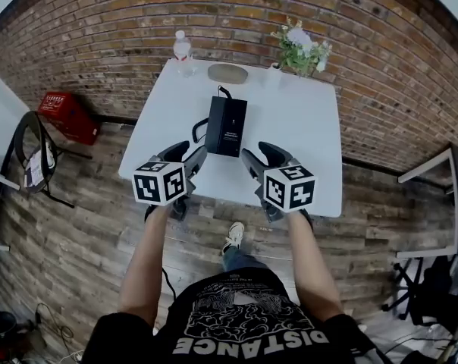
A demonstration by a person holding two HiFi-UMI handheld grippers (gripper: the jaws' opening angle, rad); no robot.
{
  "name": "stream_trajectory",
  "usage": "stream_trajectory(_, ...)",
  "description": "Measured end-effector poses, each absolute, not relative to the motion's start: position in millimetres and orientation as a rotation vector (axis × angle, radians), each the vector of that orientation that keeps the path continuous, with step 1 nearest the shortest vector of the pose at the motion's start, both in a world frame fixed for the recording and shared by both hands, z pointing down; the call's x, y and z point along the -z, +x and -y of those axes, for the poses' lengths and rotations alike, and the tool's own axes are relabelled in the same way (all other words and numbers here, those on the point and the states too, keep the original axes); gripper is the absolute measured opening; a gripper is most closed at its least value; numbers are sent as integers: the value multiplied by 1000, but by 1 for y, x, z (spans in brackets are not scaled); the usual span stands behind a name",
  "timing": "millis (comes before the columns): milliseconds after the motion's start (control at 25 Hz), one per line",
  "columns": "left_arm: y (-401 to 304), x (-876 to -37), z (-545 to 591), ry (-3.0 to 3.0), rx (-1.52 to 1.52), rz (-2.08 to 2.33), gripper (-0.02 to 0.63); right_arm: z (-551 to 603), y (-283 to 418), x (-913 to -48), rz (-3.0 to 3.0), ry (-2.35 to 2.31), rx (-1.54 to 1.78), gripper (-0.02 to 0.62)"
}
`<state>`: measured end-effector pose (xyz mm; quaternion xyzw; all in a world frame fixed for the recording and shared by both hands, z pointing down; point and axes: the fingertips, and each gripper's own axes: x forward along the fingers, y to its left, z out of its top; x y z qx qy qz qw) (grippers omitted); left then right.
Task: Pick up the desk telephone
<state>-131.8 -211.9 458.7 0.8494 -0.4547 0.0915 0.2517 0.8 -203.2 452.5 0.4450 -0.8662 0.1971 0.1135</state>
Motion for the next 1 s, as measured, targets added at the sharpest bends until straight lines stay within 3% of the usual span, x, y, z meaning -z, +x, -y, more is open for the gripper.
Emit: stream_trajectory(1000,-94,-575,353,2110,-366,832,285,331,-9,-563,2412,1111,-953,253)
